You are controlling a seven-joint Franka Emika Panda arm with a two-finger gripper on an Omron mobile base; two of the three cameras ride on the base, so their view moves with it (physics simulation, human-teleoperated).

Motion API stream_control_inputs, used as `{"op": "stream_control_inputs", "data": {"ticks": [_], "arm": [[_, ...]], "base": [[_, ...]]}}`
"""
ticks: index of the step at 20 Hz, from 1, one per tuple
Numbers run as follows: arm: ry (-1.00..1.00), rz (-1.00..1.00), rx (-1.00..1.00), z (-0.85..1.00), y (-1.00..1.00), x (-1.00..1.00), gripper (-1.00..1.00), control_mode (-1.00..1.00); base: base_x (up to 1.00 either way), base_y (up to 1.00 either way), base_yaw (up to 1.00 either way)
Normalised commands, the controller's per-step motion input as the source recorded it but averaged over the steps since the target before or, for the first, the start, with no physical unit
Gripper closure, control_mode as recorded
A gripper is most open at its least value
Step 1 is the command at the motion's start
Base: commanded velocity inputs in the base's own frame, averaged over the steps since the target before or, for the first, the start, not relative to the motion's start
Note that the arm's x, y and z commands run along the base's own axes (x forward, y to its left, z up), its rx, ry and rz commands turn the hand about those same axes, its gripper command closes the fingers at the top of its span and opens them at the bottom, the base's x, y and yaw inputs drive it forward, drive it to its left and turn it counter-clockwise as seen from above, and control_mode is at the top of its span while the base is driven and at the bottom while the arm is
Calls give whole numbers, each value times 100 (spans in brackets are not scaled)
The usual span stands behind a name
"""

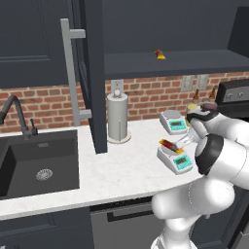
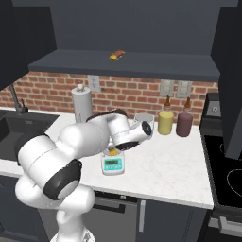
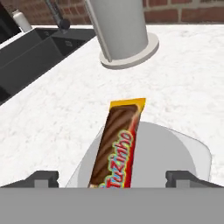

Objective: Pick the bar and place it on the digital scale for weighing, and close the cabinet.

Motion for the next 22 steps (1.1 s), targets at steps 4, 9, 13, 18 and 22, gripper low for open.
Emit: {"op": "stream_control_inputs", "data": {"ticks": [4,9,13,18,22], "arm": [[-9,0,4,20,-16,-17,-100,-100],[-27,0,9,44,-11,-31,-100,-100],[-30,0,13,53,-5,-47,-100,-100],[-42,-9,20,57,-1,-54,-100,-100],[-45,-22,34,53,-11,-61,-100,-100]], "base": [[0,0,0],[0,0,0],[0,0,0],[0,0,0],[0,0,0]]}}
